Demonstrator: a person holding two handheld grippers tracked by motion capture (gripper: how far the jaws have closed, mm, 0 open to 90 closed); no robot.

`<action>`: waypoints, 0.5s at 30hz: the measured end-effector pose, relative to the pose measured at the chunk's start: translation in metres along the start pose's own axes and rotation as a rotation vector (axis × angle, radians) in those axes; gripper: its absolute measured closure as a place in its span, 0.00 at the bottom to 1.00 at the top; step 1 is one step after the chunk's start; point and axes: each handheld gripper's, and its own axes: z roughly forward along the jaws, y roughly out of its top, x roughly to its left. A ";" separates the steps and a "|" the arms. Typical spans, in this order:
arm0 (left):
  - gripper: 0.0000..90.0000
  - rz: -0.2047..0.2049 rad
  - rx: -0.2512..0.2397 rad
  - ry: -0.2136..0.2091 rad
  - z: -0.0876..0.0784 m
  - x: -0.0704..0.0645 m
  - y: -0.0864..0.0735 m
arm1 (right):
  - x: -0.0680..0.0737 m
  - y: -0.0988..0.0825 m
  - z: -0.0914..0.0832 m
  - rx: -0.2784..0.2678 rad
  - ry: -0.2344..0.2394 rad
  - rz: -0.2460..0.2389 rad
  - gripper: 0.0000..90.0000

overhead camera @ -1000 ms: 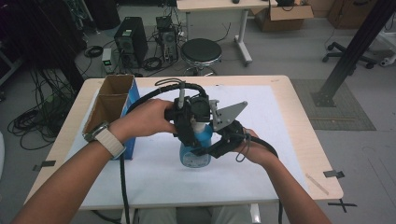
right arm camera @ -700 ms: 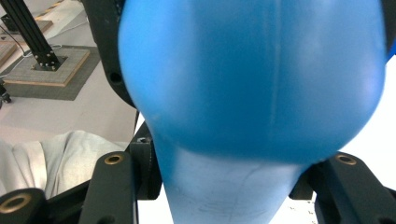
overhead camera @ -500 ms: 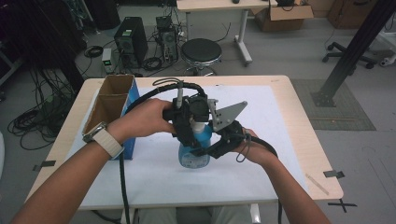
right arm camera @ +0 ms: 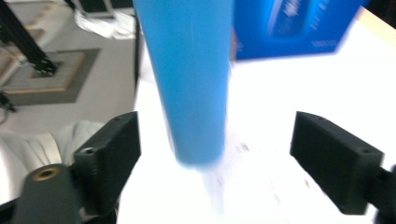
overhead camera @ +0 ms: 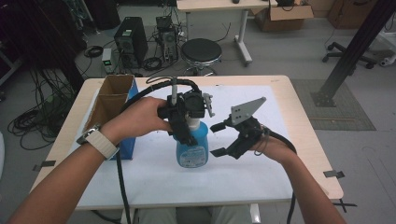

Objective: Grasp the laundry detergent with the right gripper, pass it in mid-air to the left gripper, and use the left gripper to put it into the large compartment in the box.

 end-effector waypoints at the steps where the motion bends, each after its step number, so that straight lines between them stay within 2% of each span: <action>1: 0.42 -0.009 0.001 0.008 -0.002 0.001 -0.001 | -0.001 -0.003 -0.006 0.011 -0.013 0.009 0.15; 7: 0.42 -0.076 0.008 0.056 -0.014 0.005 -0.003 | -0.003 -0.012 -0.037 0.085 -0.120 0.050 0.10; 13: 0.42 -0.149 0.011 0.097 -0.029 0.009 -0.004 | -0.004 -0.013 -0.056 0.152 -0.193 0.072 0.08; 15: 0.42 -0.171 0.008 0.116 -0.033 0.011 -0.004 | -0.005 -0.013 -0.060 0.169 -0.205 0.079 0.08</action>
